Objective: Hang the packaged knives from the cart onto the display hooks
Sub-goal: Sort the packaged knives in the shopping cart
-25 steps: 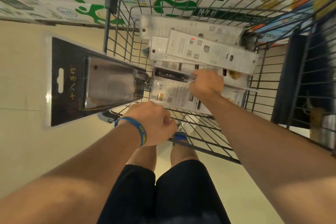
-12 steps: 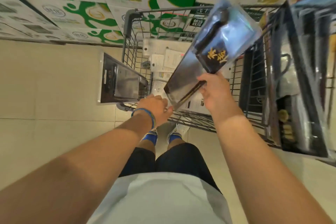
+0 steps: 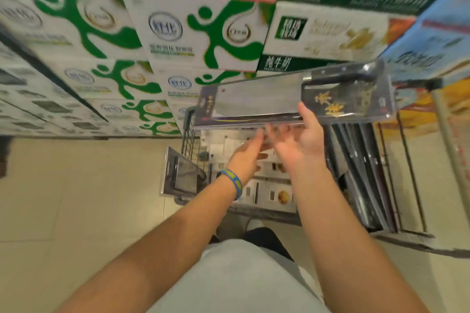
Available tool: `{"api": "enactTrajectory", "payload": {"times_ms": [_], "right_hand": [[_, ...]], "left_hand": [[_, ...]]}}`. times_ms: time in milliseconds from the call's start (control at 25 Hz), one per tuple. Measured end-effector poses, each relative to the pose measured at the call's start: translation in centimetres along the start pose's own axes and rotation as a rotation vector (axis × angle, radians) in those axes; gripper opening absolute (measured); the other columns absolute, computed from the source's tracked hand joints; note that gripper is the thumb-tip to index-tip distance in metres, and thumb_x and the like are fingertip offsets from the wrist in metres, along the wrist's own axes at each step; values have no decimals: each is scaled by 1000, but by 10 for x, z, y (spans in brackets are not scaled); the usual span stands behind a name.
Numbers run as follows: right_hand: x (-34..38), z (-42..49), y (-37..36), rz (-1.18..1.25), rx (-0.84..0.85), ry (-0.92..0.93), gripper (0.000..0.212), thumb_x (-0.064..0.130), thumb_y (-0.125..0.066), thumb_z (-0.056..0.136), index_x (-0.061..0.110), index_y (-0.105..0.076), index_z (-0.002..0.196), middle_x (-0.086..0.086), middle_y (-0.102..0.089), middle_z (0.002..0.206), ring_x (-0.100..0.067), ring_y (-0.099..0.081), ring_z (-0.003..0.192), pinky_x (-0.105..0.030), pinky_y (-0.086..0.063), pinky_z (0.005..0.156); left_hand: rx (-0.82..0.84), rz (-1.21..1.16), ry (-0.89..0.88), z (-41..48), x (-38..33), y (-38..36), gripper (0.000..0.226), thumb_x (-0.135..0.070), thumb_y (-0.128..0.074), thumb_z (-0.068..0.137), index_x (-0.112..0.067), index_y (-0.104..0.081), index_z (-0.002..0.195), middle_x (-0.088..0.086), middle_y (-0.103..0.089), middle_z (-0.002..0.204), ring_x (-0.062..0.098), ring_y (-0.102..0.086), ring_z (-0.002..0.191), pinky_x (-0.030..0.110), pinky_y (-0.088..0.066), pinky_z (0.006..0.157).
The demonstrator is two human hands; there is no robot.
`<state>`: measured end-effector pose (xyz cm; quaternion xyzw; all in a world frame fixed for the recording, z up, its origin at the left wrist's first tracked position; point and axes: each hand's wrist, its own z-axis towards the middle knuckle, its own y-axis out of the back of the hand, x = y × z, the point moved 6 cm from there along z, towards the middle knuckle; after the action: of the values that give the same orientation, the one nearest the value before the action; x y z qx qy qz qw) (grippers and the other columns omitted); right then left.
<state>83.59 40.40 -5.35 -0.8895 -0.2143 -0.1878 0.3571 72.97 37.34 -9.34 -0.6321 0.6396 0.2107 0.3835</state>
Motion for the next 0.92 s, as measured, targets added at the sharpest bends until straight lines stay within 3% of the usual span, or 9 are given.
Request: {"api": "enactTrajectory", "payload": {"times_ms": [80,160,280,400,480,560,600,720,920], "right_hand": [[7,-20,-16,91,88,10,21,27,-67,94,12,-81,93,-10,-78,104,-24,-77,86,-38,-60,81],[2,-33,-26,116,132,-49,32,37,-69,90,11,-74,108,-10,-78,107,-22,-78,85,-33,-62,70],[-15,-45,-15,-177,114,-225,58,60,-61,90,11,-67,120,-3,-75,108,-15,-72,72,-23,-54,54],[-2,-61,12,-746,67,-261,55,56,-45,103,7,-69,112,-1,-80,90,-10,-66,59,-20,-41,46],[47,-69,8,-968,40,74,38,46,-48,105,16,-71,103,5,-79,83,-3,-66,57,-18,-43,48],[108,-82,-18,-997,22,548,27,51,-55,99,28,-69,103,18,-75,91,10,-66,72,-11,-47,60],[129,-90,-36,-986,70,678,31,59,-57,93,35,-65,110,23,-72,100,15,-64,84,-11,-47,68],[145,-89,-81,-930,273,665,64,77,-56,75,38,-56,125,16,-68,118,9,-64,101,-22,-51,84],[141,-70,-87,-918,310,643,60,79,-60,71,35,-62,112,11,-73,106,1,-70,94,-23,-54,79]], "left_hand": [[6,-290,-58,-2,-43,-9,62,-71,-44,87,-24,-67,119,0,-72,117,20,-65,110,37,-51,89],[-48,-583,-107,-5,-77,-7,68,-60,-65,79,-12,-65,127,12,-69,122,27,-67,109,39,-56,87],[-110,-719,-128,-12,-112,-3,54,-37,-68,88,-1,-63,127,20,-68,121,37,-65,111,47,-55,94],[-234,-601,-314,-20,-146,8,39,-25,-76,84,-4,-69,116,10,-75,107,28,-70,101,40,-59,84],[-342,-397,-441,-30,-172,17,46,-30,-85,75,-9,-70,113,5,-75,107,22,-71,102,38,-57,90],[-338,-164,-553,-40,-194,8,31,-33,-88,70,-18,-75,94,-4,-78,93,9,-73,90,23,-57,78],[-307,-77,-600,-45,-203,-3,21,-30,-89,70,-21,-76,83,-9,-77,84,3,-73,82,15,-55,69],[-189,76,-666,-56,-212,-42,11,-27,-86,73,-27,-75,73,-14,-76,78,-1,-72,77,11,-52,62],[-171,152,-728,-68,-214,-57,14,-34,-73,87,-22,-76,93,-12,-77,82,2,-72,83,14,-54,69]]}}
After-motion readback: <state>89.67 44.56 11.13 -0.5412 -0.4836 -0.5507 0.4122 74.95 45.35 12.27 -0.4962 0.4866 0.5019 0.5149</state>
